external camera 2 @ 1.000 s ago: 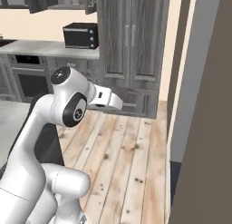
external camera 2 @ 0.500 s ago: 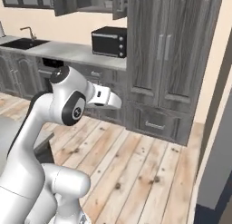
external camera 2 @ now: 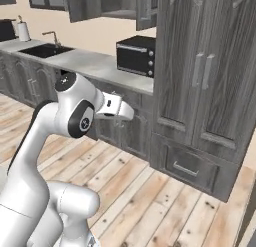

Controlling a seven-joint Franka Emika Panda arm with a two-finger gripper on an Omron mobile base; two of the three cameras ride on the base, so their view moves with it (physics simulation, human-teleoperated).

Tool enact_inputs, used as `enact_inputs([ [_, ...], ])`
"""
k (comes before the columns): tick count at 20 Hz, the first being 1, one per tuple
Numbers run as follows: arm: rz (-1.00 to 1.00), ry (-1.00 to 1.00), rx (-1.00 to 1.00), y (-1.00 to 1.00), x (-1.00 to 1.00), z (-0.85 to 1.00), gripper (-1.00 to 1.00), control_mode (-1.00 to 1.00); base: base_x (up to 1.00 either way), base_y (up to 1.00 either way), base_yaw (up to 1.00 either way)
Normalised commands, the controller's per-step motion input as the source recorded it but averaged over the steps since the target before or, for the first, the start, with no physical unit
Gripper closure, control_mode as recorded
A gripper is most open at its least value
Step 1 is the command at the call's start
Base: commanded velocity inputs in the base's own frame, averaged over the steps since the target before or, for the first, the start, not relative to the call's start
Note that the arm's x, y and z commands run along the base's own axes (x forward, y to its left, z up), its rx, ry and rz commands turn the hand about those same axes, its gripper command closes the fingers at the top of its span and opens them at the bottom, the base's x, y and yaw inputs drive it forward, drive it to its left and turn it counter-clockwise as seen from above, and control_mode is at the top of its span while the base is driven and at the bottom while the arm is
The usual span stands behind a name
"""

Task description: Retrieve the tupperware and aluminum foil from the cabinet and place them on the dining counter near the plate with lime and broccoli to prepare for storing leftovers.

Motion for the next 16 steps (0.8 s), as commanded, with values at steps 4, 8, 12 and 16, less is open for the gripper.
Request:
enact_inputs([
  [4, 0.00, 0.00, 0.00, 0.00, 0.00, 0.00, -1.00, 1.00, 1.00, 0.00, 0.39],
  [8, 0.00, 0.00, 0.00, 0.00, 0.00, 0.00, -1.00, 1.00, 1.00, 0.10, 0.37],
  [12, 0.00, 0.00, 0.00, 0.00, 0.00, 0.00, -1.00, 1.00, 1.00, 0.09, 0.31],
  [16, 0.00, 0.00, 0.00, 0.00, 0.00, 0.00, -1.00, 1.00, 1.00, 0.19, 0.14],
])
